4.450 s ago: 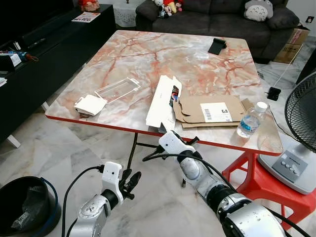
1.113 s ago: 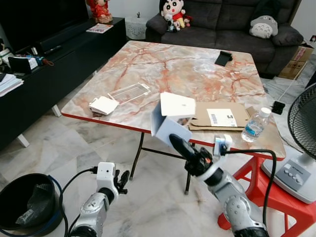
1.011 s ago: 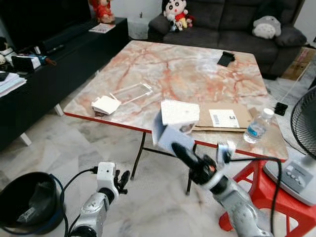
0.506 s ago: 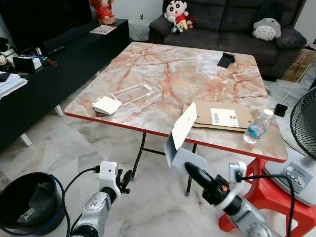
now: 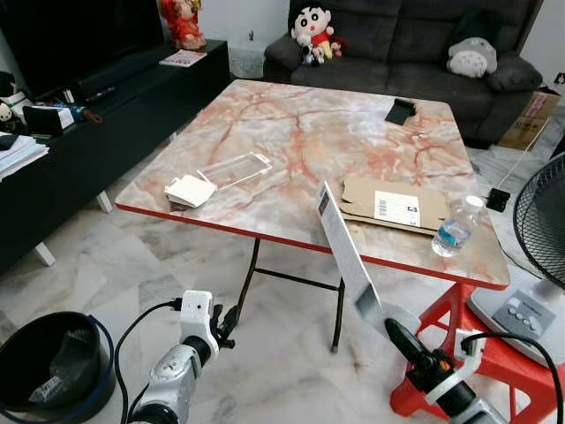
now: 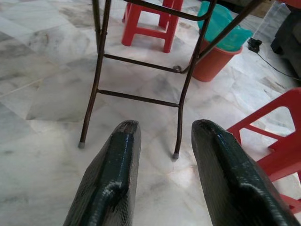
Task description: Picking trash to rubbish bin
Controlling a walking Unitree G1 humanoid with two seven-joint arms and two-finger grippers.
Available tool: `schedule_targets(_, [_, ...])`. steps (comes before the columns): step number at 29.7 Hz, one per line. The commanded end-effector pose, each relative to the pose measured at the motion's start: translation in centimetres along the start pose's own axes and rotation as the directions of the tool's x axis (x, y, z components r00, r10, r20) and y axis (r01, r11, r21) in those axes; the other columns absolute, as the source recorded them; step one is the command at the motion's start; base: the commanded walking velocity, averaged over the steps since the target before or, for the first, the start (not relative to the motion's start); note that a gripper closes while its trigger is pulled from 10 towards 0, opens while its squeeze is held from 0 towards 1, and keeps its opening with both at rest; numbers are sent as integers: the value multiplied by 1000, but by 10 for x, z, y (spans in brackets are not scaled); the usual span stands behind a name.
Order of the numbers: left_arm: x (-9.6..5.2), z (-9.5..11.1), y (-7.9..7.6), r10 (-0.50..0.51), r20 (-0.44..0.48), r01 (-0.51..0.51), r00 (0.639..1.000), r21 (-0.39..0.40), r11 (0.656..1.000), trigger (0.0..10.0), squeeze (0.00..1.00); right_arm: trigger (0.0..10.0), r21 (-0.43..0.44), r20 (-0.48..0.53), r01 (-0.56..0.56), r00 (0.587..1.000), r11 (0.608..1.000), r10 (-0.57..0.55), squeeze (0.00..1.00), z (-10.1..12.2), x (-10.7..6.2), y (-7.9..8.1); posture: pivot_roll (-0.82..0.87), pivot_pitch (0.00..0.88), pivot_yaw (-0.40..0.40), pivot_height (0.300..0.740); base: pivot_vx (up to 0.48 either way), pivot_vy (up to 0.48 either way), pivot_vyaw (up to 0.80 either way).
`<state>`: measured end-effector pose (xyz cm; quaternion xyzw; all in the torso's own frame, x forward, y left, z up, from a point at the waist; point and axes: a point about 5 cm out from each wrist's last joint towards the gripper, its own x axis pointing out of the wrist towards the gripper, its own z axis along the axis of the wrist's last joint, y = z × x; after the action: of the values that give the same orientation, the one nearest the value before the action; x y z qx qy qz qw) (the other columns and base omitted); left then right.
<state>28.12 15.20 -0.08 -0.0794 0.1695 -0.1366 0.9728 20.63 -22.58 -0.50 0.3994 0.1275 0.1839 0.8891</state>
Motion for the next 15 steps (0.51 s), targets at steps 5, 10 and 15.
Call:
schedule_targets(5, [1, -3, -2, -15, -22, 16, 1000, 19, 1000, 10000, 0, 10000, -23, -11, 138, 990, 990, -138, 0, -4, -7, -16, 23, 0, -18, 740, 0, 0, 0])
schedule_targets(10, [0, -3, -2, -12, -25, 12, 1000, 21, 1000, 10000, 0, 10000, -49, -26, 310, 950, 950, -311, 0, -13, -8, -30, 25, 0, -19, 740, 0, 0, 0])
schedule_targets(15, [-1, -6, -2, -1, -45, 2, 999, 30, 1000, 10000, 0, 10000, -149, -76, 395, 910, 907, -409, 0, -19, 4, -31, 24, 0, -17, 740, 0, 0, 0])
